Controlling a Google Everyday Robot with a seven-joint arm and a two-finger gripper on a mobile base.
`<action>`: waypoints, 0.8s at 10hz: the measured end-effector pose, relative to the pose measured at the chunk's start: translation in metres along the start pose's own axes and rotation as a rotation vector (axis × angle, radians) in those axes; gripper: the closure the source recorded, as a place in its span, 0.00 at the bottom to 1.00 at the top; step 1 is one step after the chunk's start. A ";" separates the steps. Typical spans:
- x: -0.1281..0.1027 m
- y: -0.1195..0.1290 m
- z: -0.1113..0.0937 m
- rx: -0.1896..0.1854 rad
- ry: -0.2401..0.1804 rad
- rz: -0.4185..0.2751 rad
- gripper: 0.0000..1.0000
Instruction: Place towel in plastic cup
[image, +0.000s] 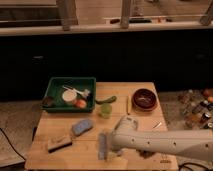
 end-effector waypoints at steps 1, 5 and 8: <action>0.002 0.001 0.002 -0.006 -0.005 0.008 0.42; 0.007 -0.002 0.000 0.000 -0.009 0.014 0.80; 0.010 0.000 -0.005 -0.004 0.001 0.012 1.00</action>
